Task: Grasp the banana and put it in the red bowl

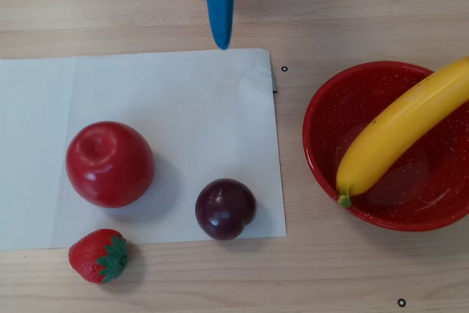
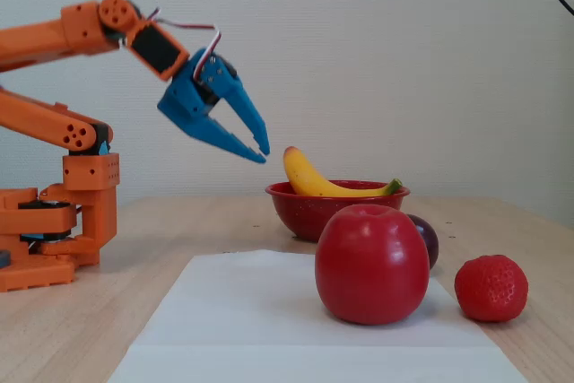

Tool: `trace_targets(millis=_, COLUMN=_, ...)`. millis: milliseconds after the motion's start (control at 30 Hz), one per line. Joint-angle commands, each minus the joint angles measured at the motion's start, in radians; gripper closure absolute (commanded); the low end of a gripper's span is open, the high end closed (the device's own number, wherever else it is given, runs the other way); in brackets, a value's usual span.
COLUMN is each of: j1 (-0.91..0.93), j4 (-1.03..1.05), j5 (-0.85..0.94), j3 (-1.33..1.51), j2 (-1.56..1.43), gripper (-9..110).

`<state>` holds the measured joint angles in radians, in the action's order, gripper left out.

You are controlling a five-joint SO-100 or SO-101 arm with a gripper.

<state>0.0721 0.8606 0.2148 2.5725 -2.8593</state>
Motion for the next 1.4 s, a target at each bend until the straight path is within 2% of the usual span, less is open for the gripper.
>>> trace_targets(millis=0, j1=-0.057, j4=-0.117, j5=0.017, j3=0.043, j2=-0.106, gripper=101)
trace_targets(millis=467, j1=-0.051, j4=-0.357, j5=-0.020, j3=0.563, j2=-0.434, gripper=101)
trace_targets(millis=900, j1=-0.014, j4=0.052, j5=-0.012, j3=0.568, j2=-0.434, gripper=101)
trace_targets(millis=1367, j1=-0.049, j4=0.061, j5=0.034, j3=0.568, j2=-0.434, gripper=101)
